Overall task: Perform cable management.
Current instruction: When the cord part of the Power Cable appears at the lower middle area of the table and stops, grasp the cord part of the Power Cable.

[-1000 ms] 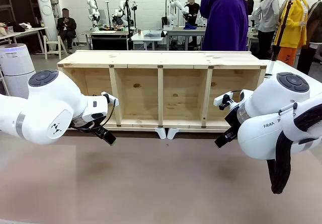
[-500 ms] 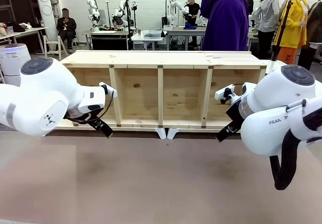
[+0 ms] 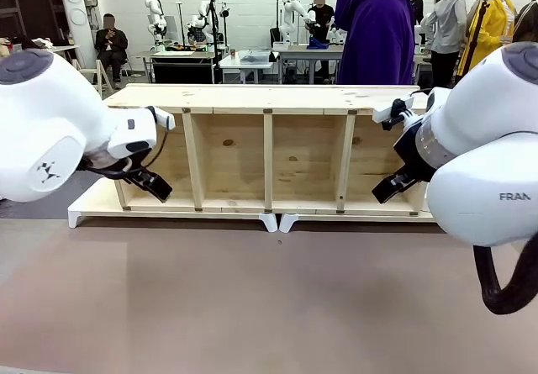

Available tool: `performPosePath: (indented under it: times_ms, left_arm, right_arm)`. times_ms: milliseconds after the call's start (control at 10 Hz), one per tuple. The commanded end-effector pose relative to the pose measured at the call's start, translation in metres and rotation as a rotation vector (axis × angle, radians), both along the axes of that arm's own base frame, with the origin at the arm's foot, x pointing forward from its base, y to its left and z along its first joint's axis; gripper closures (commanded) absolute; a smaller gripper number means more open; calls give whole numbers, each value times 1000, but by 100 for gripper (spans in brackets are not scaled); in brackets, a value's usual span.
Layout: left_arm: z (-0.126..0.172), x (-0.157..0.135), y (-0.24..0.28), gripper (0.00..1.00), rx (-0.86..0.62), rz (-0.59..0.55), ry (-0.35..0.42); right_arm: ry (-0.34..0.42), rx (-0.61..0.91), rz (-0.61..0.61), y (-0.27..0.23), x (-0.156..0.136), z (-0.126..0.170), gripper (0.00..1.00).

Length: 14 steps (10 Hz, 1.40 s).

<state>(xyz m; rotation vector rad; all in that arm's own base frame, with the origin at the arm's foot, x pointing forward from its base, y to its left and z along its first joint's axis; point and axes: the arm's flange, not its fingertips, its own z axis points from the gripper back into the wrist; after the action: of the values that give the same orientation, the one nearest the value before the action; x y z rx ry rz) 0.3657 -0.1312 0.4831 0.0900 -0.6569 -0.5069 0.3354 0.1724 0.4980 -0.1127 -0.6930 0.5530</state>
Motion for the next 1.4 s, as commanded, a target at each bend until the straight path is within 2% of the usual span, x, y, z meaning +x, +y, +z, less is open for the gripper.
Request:
performPosePath:
  times_ms: [0,300,500,600,700,900,1300]
  left_arm:
    - [-50,-106,43,0,-43,71,-79]
    - [-56,-159,75,0,-88,164,-178]
    - [-73,-182,93,0,-75,150,-138]
    - [-82,-184,104,0,-63,127,-75]
    - [-92,-189,115,0,-66,171,-37]
    - [-110,-195,130,0,-91,190,17]
    - [-113,-199,138,0,-136,190,-25]
  right_arm:
    - [3,-17,-83,-36,-92,-48,0]
    - [-2,-2,-158,-58,-128,-49,0]
    - [-3,25,-196,-73,-150,-56,0]
    - [-2,52,-224,-82,-159,-62,0]
    - [6,75,-243,-88,-165,-70,0]
    - [21,117,-257,-95,-170,-82,0]
    - [57,124,-246,-94,-163,-88,0]
